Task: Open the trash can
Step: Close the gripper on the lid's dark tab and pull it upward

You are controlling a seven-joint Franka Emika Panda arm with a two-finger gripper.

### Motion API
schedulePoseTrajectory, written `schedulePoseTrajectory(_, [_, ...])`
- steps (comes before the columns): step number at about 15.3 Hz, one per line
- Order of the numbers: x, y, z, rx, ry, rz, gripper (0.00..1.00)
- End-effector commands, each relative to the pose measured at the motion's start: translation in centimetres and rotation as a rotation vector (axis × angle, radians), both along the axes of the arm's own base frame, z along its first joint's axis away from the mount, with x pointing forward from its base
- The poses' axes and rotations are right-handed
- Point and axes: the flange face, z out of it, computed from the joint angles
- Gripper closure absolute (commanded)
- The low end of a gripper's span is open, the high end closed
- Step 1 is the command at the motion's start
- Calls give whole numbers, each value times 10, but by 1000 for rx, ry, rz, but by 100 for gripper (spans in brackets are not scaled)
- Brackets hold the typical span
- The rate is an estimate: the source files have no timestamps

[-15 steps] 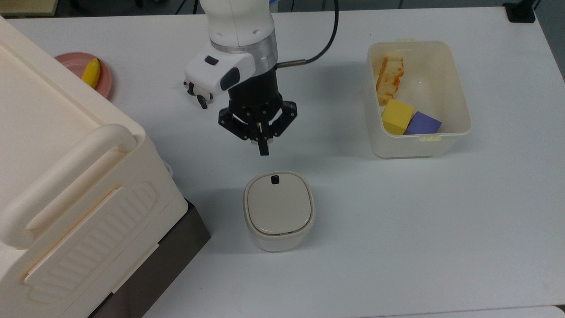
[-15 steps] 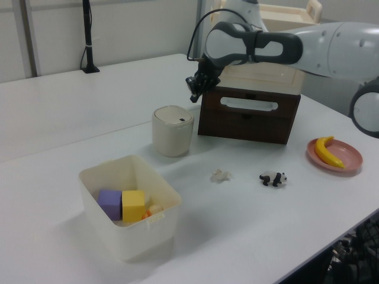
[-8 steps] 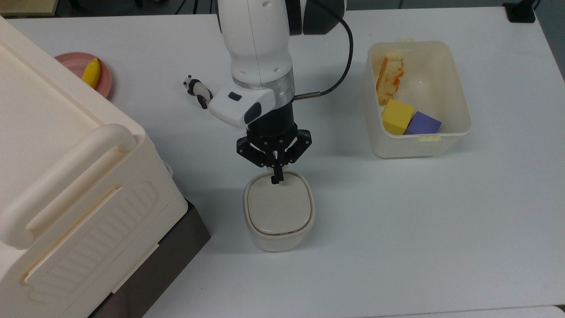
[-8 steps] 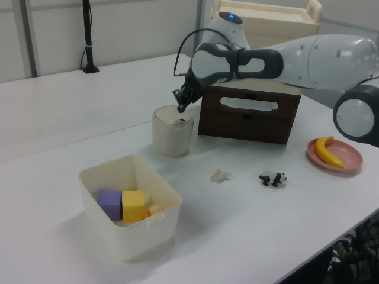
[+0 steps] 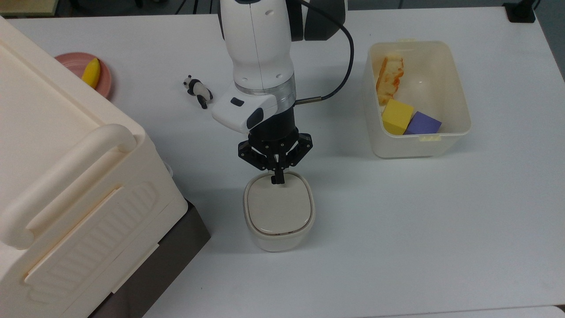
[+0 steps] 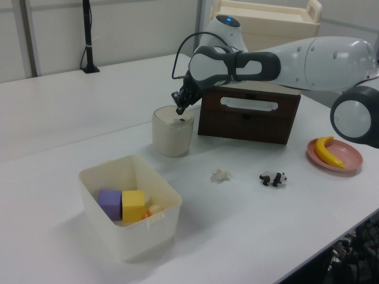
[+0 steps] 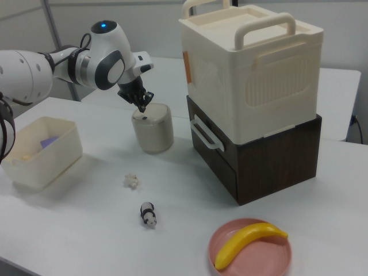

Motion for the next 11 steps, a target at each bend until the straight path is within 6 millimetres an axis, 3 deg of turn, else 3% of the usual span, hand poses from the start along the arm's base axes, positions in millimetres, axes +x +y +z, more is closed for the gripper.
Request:
schedulePoseTrajectory(1, [2,0,-1,-27,-9,25,100])
schedulePoseTrajectory(11, [0,-3,-26,-75,29,63,100])
